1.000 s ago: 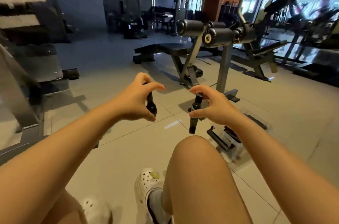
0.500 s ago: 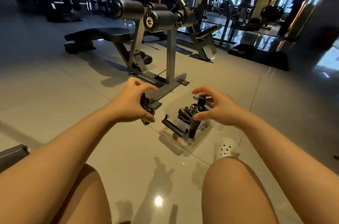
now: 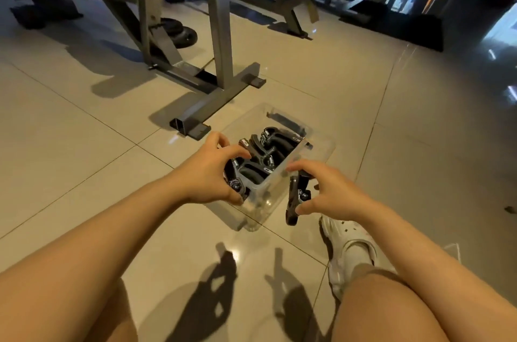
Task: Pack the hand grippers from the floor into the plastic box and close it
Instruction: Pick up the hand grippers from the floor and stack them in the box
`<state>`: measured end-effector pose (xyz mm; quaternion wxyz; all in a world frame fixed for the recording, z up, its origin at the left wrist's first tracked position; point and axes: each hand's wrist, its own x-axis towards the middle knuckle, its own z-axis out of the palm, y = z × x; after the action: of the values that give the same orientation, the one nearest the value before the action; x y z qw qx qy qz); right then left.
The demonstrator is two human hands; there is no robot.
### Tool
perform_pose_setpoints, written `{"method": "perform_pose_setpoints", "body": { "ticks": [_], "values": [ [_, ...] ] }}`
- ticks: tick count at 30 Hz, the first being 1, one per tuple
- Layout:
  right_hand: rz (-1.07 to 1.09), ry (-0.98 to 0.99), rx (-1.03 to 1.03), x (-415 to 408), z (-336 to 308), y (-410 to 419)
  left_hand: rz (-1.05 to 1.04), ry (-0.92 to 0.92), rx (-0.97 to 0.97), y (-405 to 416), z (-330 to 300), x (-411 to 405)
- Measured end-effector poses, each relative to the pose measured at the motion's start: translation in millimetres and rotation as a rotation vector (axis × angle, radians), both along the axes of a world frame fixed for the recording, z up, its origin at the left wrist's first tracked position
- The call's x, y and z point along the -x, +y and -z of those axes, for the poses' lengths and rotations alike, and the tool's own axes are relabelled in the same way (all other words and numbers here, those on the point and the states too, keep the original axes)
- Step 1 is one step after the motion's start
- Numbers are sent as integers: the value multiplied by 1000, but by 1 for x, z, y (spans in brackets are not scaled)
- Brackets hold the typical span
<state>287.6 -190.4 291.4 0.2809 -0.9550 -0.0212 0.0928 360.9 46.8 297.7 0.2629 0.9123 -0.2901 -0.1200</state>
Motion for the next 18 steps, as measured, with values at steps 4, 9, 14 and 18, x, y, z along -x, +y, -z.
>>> {"method": "perform_pose_setpoints", "body": {
  "ticks": [4,9,14,18],
  "values": [
    [-7,69,-30,-29,7,-33,-54,9,-47,-12,23,-23],
    [-110,76,-13,-67,-4,-64,-185,33,-50,-41,38,-39],
    [-276,102,-25,-114,-11,-84,-182,-2,-17,-75,20,-37],
    [-374,81,-13,-157,-22,-87,-293,10,44,-83,8,-18]
  ]
}}
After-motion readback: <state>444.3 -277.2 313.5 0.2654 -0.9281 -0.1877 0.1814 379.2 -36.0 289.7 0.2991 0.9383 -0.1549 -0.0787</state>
